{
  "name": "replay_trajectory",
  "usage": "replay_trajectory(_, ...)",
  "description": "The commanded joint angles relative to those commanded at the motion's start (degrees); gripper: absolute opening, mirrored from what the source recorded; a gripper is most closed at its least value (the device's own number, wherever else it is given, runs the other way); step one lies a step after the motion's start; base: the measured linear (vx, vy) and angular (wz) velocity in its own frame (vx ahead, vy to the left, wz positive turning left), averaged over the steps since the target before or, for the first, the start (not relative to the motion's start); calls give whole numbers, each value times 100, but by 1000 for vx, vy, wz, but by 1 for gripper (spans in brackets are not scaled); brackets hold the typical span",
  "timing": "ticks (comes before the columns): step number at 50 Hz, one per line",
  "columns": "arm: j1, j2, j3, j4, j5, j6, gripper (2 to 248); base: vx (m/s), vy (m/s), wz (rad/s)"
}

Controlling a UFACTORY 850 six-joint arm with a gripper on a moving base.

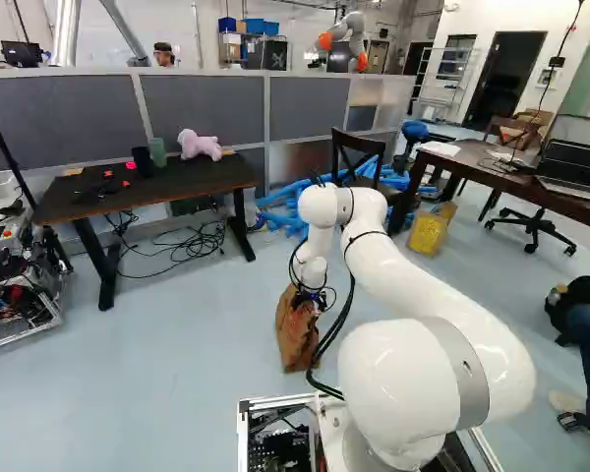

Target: Pick up the bag on the ground and place it on the table

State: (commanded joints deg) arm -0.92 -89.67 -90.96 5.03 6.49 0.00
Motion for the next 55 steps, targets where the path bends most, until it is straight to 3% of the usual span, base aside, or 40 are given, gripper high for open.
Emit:
replay_trajectory(3, 0, 0, 0, 0, 0, 0, 186, 0, 0, 0)
replay_trajectory(4, 0, 0, 0, 0, 0, 0, 149, 0, 0, 0)
replay_trajectory(8, 0, 0, 0, 0, 0, 0, 149, 0, 0, 0)
replay_trajectory(9, 0, 0, 0, 0, 0, 0, 110, 0, 0, 0)
replay_trajectory(14, 0, 0, 0, 0, 0, 0, 110, 0, 0, 0)
replay_trajectory(15, 0, 0, 0, 0, 0, 0, 72, 0, 0, 0)
replay_trajectory(19, 0, 0, 0, 0, 0, 0, 72, 0, 0, 0)
replay_trajectory(20, 0, 0, 0, 0, 0, 0, 36, 0, 0, 0)
replay_trajectory(24, 0, 23, 23, 0, 0, 0, 36, 0, 0, 0)
replay_trajectory(25, 1, 36, 36, 0, 0, 0, 21, 0, 0, 0)
replay_trajectory(55, 72, 711, 799, 0, 0, 0, 21, 0, 0, 0)
